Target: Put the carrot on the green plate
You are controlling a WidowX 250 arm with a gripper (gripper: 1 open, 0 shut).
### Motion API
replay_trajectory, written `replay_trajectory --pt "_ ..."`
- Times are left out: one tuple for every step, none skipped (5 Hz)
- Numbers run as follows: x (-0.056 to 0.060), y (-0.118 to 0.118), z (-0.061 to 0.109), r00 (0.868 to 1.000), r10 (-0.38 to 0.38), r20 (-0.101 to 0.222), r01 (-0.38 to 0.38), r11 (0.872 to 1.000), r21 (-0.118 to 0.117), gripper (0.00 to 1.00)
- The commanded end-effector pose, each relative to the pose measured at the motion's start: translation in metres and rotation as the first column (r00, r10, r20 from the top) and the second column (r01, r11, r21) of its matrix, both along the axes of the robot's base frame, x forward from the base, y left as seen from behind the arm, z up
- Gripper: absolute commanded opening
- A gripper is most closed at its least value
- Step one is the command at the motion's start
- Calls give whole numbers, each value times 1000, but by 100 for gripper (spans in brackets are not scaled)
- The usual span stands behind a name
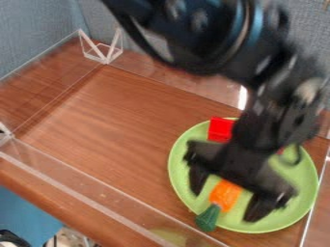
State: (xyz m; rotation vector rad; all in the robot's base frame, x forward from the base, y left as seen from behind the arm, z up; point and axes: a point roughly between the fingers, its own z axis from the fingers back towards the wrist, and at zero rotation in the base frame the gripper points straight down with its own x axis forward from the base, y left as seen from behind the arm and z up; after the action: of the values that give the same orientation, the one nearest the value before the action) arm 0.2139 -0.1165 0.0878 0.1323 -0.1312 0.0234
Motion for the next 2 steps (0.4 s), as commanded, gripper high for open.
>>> replay_trajectory --pt "7 -14 62 996 11 88 -9 1000 -24 100" --pt "6 -20 93 991 24 132 -19 999 -40 100"
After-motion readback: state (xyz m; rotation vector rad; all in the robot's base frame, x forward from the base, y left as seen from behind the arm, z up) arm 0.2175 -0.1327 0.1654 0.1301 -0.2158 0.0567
